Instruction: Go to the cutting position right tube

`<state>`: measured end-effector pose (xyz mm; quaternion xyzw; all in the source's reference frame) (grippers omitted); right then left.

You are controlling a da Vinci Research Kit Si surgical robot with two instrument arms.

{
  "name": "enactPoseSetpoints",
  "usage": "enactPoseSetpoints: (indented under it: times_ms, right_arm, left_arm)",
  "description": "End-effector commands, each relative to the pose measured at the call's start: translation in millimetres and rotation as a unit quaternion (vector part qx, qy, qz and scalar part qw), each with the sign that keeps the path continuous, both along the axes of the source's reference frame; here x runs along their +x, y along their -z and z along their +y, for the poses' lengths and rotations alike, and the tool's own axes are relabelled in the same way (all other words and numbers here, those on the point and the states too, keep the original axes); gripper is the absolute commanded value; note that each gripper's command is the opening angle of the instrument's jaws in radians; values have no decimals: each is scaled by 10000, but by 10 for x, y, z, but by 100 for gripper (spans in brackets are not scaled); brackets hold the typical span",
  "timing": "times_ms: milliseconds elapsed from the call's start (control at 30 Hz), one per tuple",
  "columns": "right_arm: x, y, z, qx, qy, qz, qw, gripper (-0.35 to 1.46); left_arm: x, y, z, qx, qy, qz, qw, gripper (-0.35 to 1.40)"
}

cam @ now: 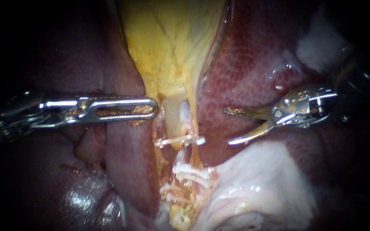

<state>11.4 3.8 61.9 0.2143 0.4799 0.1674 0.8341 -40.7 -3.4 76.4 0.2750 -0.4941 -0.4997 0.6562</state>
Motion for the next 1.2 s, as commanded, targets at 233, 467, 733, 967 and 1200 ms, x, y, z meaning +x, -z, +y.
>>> enactPoseSetpoints:
  times_ms: [233, 467, 733, 967, 1200]
  right_arm:
    - [6, -20, -14, 35, 104, -32, 9999, 143]
    - [24, -79, -49, 484, 250, -216, 9983, 143]
    - [52, -142, -80, 918, 345, -321, 9947, 143]
    - [68, -173, -84, 1133, 321, -399, 9922, 143]
    - [81, -176, -90, 1370, 535, -202, 9889, 140]
  left_arm:
    - [28, 21, 20, 64, 28, 26, 10000, -35]
    - [68, 41, 37, 93, 250, 4, 9996, -35]
    - [83, 47, 39, 93, 304, 13, 9995, -35]
    - [82, 50, 37, 66, 302, 24, 9995, -35]
    - [84, 49, 38, 68, 298, 21, 9995, -35]
